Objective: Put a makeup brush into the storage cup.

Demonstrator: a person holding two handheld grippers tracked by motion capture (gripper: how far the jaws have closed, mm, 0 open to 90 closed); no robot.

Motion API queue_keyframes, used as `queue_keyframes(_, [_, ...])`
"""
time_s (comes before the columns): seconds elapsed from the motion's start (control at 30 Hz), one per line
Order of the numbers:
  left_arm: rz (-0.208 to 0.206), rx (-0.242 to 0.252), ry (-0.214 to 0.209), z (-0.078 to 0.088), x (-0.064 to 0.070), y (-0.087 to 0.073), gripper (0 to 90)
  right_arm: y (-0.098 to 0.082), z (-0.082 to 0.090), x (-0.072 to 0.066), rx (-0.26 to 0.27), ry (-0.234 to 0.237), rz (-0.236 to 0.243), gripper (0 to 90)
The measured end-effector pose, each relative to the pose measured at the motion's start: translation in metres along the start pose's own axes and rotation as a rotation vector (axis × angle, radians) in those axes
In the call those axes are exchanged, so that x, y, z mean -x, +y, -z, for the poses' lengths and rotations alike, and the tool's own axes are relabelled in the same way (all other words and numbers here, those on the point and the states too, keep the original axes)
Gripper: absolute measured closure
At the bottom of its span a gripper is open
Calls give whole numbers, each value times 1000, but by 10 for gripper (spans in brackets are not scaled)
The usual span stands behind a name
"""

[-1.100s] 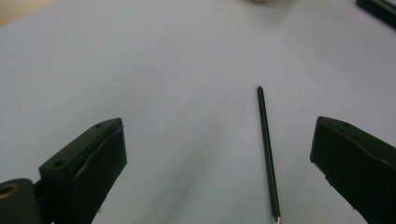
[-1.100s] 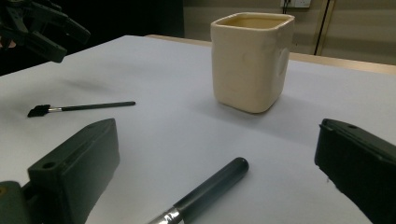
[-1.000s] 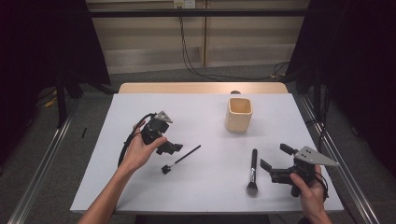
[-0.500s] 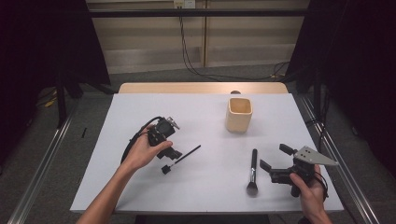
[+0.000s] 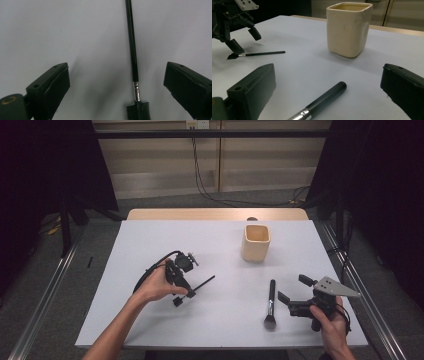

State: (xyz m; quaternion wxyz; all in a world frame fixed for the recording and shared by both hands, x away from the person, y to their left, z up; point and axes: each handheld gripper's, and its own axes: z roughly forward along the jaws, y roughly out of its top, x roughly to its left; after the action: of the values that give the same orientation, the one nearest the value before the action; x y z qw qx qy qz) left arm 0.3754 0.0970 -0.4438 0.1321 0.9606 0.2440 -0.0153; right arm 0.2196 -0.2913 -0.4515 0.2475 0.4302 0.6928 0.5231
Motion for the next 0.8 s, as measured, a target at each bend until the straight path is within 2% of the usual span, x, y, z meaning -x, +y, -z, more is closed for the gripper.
queue_keyframes(0.1, [2,-14,-2,-4,2,1,118,0,0,0,0,2,3,0])
queue_keyframes(0.2, [-17,-60,-23,-9,3,3,129,0,0,0,0,2,3,0])
queue_keyframes(0.23, [-7,-52,-12,-10,4,3,151,0,-1,0,-2,4,2,0])
queue_keyframes(0.27, [-23,-56,2,-10,4,4,151,0,-1,0,-2,4,2,0])
queue_keyframes(0.33, [-22,-50,15,-11,6,4,169,0,-1,0,-2,4,3,0])
queue_keyframes(0.4, [-44,-75,29,-11,8,5,169,-1,-1,0,-4,4,4,0])
queue_keyframes(0.57, [-31,-99,42,-12,9,7,190,-1,-1,0,-4,7,4,0])
queue_keyframes(0.67, [-23,-114,38,-11,11,9,282,-1,-1,0,-8,10,7,0])
queue_keyframes(0.8, [-21,-138,37,-10,12,11,335,-1,-2,-1,-11,14,0,0])
